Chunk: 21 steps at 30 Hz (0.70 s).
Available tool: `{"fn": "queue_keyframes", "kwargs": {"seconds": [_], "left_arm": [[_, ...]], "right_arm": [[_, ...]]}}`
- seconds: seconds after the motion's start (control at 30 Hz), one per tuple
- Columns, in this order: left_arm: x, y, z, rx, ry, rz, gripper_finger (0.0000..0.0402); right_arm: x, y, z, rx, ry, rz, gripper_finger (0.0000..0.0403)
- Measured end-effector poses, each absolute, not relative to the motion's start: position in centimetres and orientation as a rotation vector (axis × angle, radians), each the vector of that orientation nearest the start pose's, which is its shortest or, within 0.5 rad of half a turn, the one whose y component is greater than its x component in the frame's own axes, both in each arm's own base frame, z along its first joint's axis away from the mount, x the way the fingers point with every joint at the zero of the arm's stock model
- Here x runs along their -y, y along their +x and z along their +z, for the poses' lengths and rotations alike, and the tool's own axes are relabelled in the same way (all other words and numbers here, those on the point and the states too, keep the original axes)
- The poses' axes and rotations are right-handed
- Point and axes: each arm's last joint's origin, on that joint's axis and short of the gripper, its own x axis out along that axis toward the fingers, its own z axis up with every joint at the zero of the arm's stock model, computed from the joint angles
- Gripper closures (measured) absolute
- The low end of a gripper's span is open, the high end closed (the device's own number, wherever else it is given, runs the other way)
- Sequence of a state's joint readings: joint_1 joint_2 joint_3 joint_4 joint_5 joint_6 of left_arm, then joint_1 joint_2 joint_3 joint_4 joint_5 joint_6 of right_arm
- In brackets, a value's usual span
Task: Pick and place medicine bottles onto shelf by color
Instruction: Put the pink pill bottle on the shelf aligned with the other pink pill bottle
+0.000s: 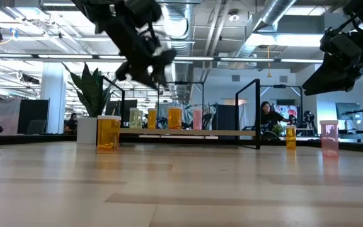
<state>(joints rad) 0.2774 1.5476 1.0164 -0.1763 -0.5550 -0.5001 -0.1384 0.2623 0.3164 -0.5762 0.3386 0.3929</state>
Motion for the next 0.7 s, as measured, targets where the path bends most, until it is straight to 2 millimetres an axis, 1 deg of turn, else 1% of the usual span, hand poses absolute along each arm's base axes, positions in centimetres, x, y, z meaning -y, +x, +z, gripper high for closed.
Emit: {"fn": "queue_keyframes", "kwargs": {"seconds": [0.1, 0.17, 0.27, 0.37, 0.5, 0.7], "left_arm": [[-9.3, 30.8, 25.0, -0.503, -0.386, 0.725, 0.0255], [-8.4, 30.7, 26.1, -0.486, -0.375, 0.608, 0.0255], [-6.8, 30.5, 27.5, -0.459, -0.303, 0.481, 0.0255], [-5.3, 30.2, 28.5, -0.452, -0.232, 0.367, 0.0255], [-4.0, 29.9, 29.5, -0.43, -0.162, 0.28, 0.0255], [-3.6, 29.9, 29.8, -0.41, -0.145, 0.253, 0.0255]], "right_arm": [[2.2, 8.7, 19.8, -0.425, 0.324, -0.562, 0.0178], [2.2, 8.7, 19.8, -0.425, 0.324, -0.562, 0.0178], [2.2, 8.7, 19.8, -0.425, 0.324, -0.562, 0.0178], [2.2, 8.7, 19.8, -0.425, 0.324, -0.562, 0.0178], [2.2, 8.7, 19.8, -0.425, 0.324, -0.562, 0.0178], [2.2, 8.7, 19.8, -0.425, 0.324, -0.562, 0.0178]]}}
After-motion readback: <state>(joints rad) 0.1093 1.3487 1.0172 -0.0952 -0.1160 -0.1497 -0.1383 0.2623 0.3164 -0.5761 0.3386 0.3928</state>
